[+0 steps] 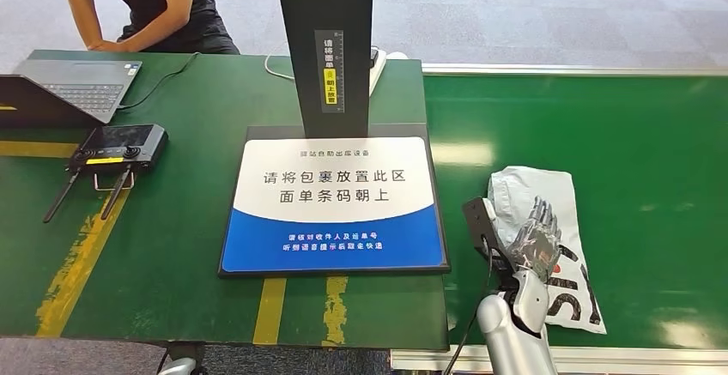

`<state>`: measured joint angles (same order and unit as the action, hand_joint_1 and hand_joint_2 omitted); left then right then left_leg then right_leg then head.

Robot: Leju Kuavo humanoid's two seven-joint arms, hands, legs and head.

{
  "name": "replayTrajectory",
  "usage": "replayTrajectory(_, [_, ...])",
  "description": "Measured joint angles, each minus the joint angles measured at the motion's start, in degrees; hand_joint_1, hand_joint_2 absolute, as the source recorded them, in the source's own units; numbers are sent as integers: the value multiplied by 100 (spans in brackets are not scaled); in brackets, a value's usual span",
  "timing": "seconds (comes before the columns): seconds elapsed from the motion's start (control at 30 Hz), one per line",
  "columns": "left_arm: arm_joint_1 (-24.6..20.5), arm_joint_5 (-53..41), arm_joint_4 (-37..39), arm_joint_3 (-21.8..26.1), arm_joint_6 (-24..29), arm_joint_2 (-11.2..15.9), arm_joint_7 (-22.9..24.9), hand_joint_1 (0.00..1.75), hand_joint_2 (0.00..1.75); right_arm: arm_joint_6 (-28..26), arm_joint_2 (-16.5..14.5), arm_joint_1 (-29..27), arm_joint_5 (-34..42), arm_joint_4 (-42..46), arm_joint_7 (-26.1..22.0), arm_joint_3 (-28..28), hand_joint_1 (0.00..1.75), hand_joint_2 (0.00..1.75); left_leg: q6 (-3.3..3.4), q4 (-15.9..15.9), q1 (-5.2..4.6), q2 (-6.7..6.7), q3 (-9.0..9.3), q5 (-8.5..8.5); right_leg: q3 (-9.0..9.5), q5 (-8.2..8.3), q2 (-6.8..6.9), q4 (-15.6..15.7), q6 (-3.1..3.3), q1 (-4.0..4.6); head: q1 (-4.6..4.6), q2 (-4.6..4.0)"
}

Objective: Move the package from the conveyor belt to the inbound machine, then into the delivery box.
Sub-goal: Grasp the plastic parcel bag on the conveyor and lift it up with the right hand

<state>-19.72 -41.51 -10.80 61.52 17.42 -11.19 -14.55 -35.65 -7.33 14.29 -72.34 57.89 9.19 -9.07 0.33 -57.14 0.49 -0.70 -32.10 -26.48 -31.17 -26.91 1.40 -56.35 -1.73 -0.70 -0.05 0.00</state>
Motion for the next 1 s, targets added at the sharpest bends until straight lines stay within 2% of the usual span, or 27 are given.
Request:
replayTrajectory(0.07, [12, 0, 0, -14, 20, 0, -2, 0, 0, -338, -21, -85, 228, 297, -652, -51, 0, 175, 0, 0, 0, 0, 0, 0, 0, 0, 0, 0, 0, 0, -1, 0])
replayTrajectory(0.13, [19, 0, 0, -19, 23, 0, -3, 0, 0, -419, -60, -146, 316, 573, -1056, -141, 0, 175, 0, 0, 0, 0, 0, 0, 0, 0, 0, 0, 0, 0, -1, 0])
replayTrajectory(0.4, [29, 6, 0, -47, 61, 0, -2, 0, 0, -409, -223, -242, 336, 1041, -1545, -481, 0, 175, 0, 0, 0, 0, 0, 0, 1, 0, 0, 0, 0, 0, -1, 0])
replayTrajectory(0.47, [29, 14, 0, -64, 73, 1, 4, 0, 0, -167, -266, -223, 187, 969, -1234, -555, 0, 175, -1, 0, 1, 0, 0, 0, 2, 0, 0, 0, 0, 1, -1, 0])
replayTrajectory(0.57, [25, 30, 0, -94, 13, 4, 36, 0, 0, 769, -249, -202, -132, 698, -122, -447, 0, 175, -1, 0, 1, 0, 0, 1, 1, 0, 0, -1, 0, 1, 0, 0])
replayTrajectory(0.67, [5, 49, 0, -129, -55, 5, 82, 0, 0, 1604, -202, -189, -278, 404, 495, -200, 0, 175, -1, 0, 1, 0, 0, 1, 1, 0, 0, -1, 0, 0, -1, 0])
replayTrajectory(0.77, [-3, 51, 0, -155, -57, 2, 112, 0, 0, 1988, -147, -166, -268, 203, 697, -12, 0, 175, -1, 0, 1, 0, -1, 1, 0, 0, 0, -1, 0, 1, -1, 0])
replayTrajectory(1.0, [-3, 59, 0, -170, -57, 2, 115, 0, 0, 2349, -55, -127, 43, -16, 730, 228, 0, 175, -1, 0, 1, 0, 0, 1, 1, 0, 0, -1, 0, 1, -1, 0])
